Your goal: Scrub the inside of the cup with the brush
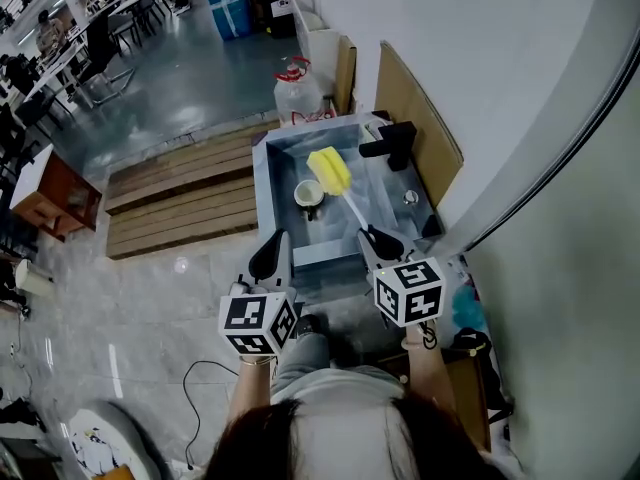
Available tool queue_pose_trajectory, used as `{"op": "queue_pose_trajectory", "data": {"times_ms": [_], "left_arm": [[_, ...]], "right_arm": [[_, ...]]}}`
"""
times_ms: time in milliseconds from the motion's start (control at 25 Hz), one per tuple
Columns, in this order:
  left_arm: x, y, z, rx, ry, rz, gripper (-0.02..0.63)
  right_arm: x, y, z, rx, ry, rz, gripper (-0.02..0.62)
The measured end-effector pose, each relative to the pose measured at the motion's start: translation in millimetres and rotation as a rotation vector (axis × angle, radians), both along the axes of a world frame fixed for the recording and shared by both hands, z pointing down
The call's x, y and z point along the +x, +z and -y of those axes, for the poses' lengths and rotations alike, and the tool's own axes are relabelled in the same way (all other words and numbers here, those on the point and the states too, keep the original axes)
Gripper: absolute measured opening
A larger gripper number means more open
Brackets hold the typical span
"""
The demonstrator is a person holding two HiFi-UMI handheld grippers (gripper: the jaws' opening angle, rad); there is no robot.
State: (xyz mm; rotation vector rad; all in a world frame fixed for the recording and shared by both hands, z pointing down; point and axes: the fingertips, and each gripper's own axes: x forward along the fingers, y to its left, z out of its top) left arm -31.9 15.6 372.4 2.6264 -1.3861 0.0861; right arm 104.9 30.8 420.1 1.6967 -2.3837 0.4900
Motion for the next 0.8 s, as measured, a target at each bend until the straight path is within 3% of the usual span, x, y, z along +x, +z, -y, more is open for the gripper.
{"op": "queue_pose_trajectory", "data": {"times_ms": [480, 800], "left_arm": [[18, 1, 8, 0.01, 0.038, 0.011, 0.009], [21, 2, 14, 0.023, 0.042, 0.009, 0.009]], "right_arm": [[11, -6, 3, 0.06, 0.014, -0.007, 0.049], [12, -20, 5, 0.189, 0.026, -0.007, 0.049]]}}
